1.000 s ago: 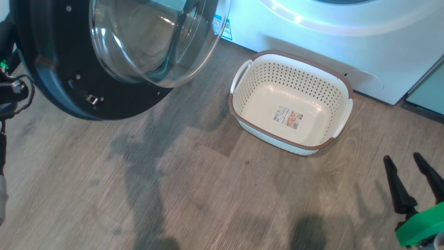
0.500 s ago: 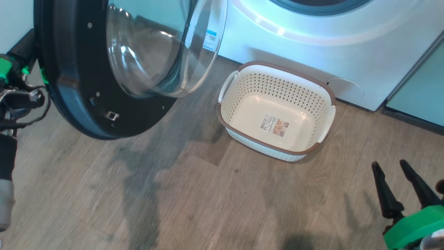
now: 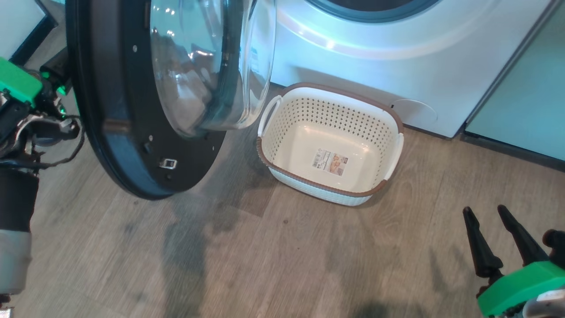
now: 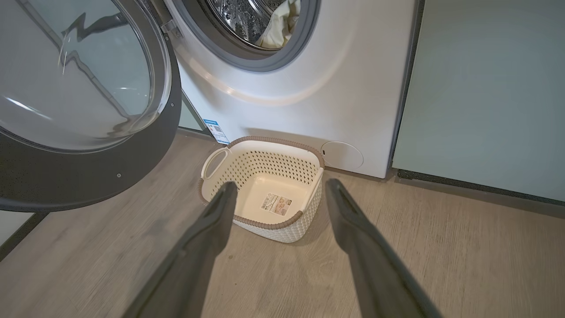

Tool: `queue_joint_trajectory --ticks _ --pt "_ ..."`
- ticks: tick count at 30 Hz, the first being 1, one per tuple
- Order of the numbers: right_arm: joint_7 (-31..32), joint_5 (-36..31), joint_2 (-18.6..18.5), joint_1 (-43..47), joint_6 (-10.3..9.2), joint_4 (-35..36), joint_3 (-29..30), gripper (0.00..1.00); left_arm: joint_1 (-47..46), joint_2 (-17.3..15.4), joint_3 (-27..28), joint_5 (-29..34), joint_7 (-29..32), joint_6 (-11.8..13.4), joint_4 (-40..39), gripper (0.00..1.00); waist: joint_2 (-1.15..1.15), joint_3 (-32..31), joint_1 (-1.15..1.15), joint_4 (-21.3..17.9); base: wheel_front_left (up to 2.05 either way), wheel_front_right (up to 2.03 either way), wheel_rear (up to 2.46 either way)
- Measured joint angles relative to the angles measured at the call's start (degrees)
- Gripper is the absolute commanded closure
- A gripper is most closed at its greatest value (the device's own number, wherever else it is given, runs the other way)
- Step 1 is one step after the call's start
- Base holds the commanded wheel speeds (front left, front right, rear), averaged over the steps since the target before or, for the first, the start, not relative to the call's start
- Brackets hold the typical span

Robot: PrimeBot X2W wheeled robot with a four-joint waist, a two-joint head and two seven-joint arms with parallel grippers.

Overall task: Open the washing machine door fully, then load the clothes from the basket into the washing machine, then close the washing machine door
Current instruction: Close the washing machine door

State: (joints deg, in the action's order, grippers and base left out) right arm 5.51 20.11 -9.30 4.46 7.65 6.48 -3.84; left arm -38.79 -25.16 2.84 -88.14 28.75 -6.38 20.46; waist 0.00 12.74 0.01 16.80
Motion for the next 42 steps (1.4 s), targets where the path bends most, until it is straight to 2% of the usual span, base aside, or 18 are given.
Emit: queue_joint_trajectory --ticks 20,42 --pt "-2.6 0.6 0.9 -2.0 0.0 -2.6 -1.3 0.0 1.1 1.8 -1.5 -4.7 5.6 1.7 -7.2 1.0 0.0 -0.5 0.0 -6.1 0.0 0.0 0.0" --pt "-6.5 2.1 2.3 -5.4 0.0 -6.3 -2.5 0.0 -0.7 3.1 -2.7 -4.3 5.0 3.4 -10.1 1.0 0.0 2.6 0.0 -16.4 0.0 0.0 0.0"
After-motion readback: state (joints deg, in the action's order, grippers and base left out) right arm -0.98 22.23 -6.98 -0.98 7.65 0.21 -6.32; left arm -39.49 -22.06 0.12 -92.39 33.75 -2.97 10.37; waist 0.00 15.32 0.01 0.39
